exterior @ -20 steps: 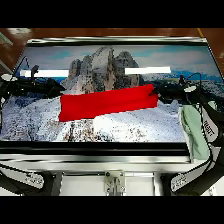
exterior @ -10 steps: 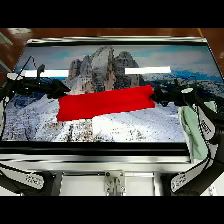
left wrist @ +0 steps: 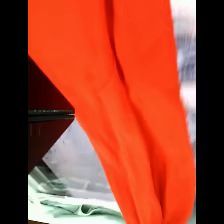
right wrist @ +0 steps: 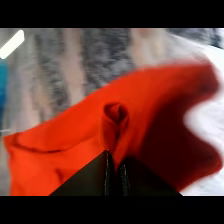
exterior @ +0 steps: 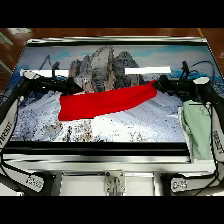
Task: Fold the shirts.
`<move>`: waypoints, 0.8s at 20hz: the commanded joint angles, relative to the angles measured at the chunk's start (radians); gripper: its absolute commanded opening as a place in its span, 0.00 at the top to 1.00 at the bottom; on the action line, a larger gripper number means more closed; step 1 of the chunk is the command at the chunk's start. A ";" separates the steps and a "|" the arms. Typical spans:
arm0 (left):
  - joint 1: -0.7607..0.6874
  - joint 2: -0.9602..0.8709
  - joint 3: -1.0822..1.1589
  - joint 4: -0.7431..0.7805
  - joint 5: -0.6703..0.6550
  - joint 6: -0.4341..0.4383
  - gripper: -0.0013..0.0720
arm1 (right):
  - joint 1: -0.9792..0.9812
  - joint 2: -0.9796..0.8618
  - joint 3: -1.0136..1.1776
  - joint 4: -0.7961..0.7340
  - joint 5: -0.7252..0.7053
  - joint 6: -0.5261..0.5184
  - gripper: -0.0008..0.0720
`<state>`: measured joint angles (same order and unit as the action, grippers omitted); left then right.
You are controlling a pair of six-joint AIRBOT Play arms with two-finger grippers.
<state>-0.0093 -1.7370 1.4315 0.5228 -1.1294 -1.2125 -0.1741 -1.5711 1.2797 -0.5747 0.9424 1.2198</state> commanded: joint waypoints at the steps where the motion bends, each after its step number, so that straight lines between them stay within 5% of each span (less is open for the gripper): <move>1: -0.181 -0.036 0.001 -0.071 0.114 -0.001 0.93 | 0.006 0.189 0.001 -0.001 0.093 0.027 0.91; 7: -0.432 -0.109 0.002 -0.268 0.313 -0.007 0.93 | 0.055 0.432 0.001 -0.010 0.114 0.113 0.90; 16: -0.560 -0.242 0.011 -0.582 0.327 0.129 0.93 | 0.162 0.490 0.001 -0.159 0.134 0.212 0.90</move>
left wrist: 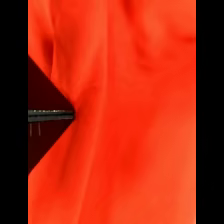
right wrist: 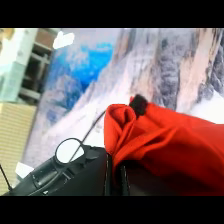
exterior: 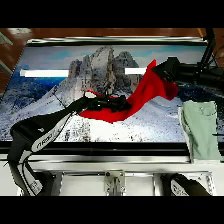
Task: Fold the shirts.
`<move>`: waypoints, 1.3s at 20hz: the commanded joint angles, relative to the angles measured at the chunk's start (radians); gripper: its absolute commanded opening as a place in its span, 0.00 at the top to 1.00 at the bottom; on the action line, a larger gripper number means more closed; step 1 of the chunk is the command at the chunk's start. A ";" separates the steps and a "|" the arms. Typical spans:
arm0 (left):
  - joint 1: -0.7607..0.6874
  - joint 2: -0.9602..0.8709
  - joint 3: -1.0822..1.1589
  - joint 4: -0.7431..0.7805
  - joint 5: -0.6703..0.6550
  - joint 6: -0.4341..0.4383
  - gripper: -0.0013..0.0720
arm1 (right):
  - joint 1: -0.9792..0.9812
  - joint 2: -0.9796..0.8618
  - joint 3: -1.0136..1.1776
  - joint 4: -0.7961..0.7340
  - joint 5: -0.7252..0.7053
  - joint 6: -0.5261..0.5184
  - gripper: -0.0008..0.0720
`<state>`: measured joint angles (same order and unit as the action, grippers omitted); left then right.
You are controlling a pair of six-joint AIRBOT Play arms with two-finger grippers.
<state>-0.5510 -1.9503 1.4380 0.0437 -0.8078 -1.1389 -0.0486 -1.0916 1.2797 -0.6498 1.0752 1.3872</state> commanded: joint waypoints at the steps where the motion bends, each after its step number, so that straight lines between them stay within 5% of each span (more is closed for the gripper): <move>1: 0.006 -0.023 0.005 -0.103 -0.021 0.074 0.93 | 0.049 0.010 0.001 -0.109 -0.014 0.055 0.90; 6: 0.254 0.130 0.005 0.092 -0.153 0.093 0.94 | 0.134 -0.092 0.001 -0.080 -0.180 0.053 0.91; 12: 0.617 0.452 0.005 0.227 -0.234 0.048 0.94 | 0.409 -0.356 0.001 0.264 -0.409 -0.152 0.90; 18: 0.754 0.640 0.004 0.247 -0.343 0.045 0.93 | 0.628 -0.625 0.001 0.492 -0.552 -0.179 0.90; 19: 0.748 0.650 0.004 0.256 -0.359 0.045 0.93 | 0.637 -0.658 0.001 0.550 -0.552 -0.183 0.83; 21: 0.725 0.653 0.004 0.258 -0.381 0.045 0.93 | 0.636 -0.693 0.001 0.666 -0.541 -0.237 0.26; 26: 0.645 0.650 0.003 0.377 -0.380 0.044 0.93 | 0.502 -0.644 0.001 0.663 -0.343 -0.320 0.23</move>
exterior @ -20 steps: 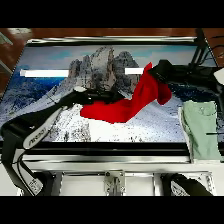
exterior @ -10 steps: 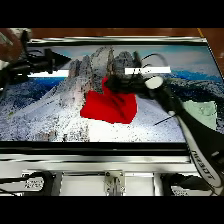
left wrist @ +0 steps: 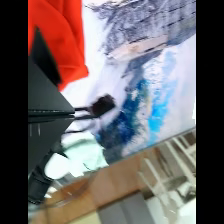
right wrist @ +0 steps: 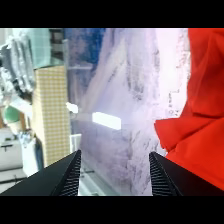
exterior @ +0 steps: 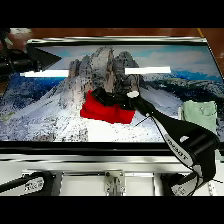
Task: Fold the shirts.
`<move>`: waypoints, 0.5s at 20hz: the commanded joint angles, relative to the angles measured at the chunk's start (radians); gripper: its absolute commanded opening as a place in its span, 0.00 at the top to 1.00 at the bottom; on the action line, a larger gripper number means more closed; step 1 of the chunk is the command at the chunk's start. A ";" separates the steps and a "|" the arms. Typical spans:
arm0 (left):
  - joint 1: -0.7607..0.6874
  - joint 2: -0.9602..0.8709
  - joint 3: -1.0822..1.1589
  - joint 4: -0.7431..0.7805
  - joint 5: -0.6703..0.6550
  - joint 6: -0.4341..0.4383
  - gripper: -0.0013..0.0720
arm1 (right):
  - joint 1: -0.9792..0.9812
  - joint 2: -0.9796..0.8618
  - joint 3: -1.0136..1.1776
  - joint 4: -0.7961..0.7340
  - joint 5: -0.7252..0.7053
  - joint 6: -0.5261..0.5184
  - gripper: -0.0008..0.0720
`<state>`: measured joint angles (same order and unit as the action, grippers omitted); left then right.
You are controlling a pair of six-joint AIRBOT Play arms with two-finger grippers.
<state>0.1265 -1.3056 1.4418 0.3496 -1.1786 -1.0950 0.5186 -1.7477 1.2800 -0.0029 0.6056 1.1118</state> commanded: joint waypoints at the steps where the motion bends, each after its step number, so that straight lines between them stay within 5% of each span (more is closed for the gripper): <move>1: -0.039 0.006 0.000 0.087 -0.008 -0.002 0.93 | -0.121 0.035 0.001 -0.037 0.209 -0.043 0.23; 4: -0.033 0.006 0.000 0.097 -0.009 -0.002 0.93 | -0.308 0.126 0.001 -0.323 0.410 0.049 0.23; 7: -0.015 0.006 0.000 0.097 -0.010 -0.002 0.93 | -0.488 0.201 0.000 -0.849 0.582 0.339 0.21; 8: -0.014 0.006 0.000 0.097 -0.009 -0.002 0.93 | -0.520 0.199 -0.006 -0.964 0.638 0.407 0.05; 10: -0.015 0.006 0.000 0.097 -0.009 -0.002 0.93 | -0.541 0.179 -0.051 -0.995 0.653 0.417 0.05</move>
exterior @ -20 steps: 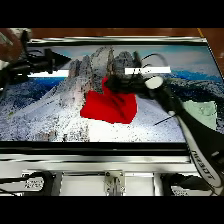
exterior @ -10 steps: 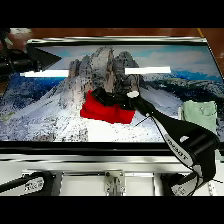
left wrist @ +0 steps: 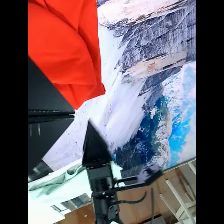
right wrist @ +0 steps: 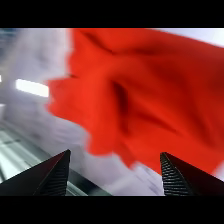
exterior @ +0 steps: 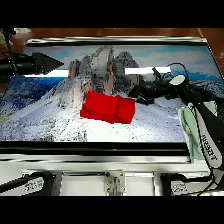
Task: Fold the shirts.
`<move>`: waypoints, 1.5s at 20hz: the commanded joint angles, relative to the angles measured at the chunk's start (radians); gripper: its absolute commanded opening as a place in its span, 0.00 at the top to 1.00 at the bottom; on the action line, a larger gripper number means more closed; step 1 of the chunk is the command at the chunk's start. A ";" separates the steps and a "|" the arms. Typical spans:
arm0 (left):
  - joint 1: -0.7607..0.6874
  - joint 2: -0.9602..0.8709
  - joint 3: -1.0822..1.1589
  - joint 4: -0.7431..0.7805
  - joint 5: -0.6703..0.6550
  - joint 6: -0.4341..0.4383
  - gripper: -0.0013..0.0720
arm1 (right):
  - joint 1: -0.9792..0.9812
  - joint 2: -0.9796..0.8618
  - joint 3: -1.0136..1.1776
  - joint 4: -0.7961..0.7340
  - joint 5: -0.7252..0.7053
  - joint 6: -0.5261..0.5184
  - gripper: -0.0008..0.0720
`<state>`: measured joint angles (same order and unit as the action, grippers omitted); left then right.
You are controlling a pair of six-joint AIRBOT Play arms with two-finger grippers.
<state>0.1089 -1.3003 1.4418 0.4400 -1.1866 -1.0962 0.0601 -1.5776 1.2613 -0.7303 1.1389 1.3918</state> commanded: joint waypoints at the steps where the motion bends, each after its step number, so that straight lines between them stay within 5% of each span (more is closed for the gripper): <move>1: 0.003 0.000 0.000 0.006 -0.001 -0.002 0.93 | -0.079 -0.012 -0.056 -0.247 0.098 0.131 0.05; 9: 0.003 0.000 0.000 0.006 -0.001 -0.043 0.93 | 0.036 -0.222 -0.073 0.046 -0.112 0.043 0.05; 11: 0.003 0.000 0.000 0.006 0.000 -0.043 0.93 | 0.044 -0.224 -0.073 0.095 -0.171 0.037 0.37; 12: 0.003 0.000 0.000 0.006 0.000 -0.043 0.93 | 0.043 -0.224 -0.072 0.145 -0.187 -0.007 0.73; 13: 0.003 0.000 0.000 0.006 0.000 -0.043 0.93 | 0.035 -0.219 -0.069 0.193 -0.192 -0.060 0.90; 16: 0.003 0.000 0.000 0.006 0.000 -0.043 0.93 | -0.029 -0.159 0.007 0.235 -0.087 -0.155 0.91; 19: 0.003 0.000 0.000 0.006 0.000 -0.043 0.93 | -0.142 -0.038 0.206 0.133 0.207 -0.025 0.91; 23: 0.002 0.000 0.000 -0.007 -0.001 -0.042 0.93 | -0.267 0.127 0.635 -0.356 0.729 0.142 0.91; 26: -0.011 0.000 0.000 -0.011 -0.001 -0.042 0.93 | -0.327 0.261 0.786 -0.650 0.717 0.138 0.91; 30: -0.042 0.000 0.000 -0.013 -0.008 -0.042 0.93 | -0.352 0.298 0.783 -0.537 0.716 0.165 0.91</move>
<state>0.0853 -1.3003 1.4418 0.4297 -1.1889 -1.1393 -0.2684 -1.3209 1.9972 -1.2430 1.7931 1.5211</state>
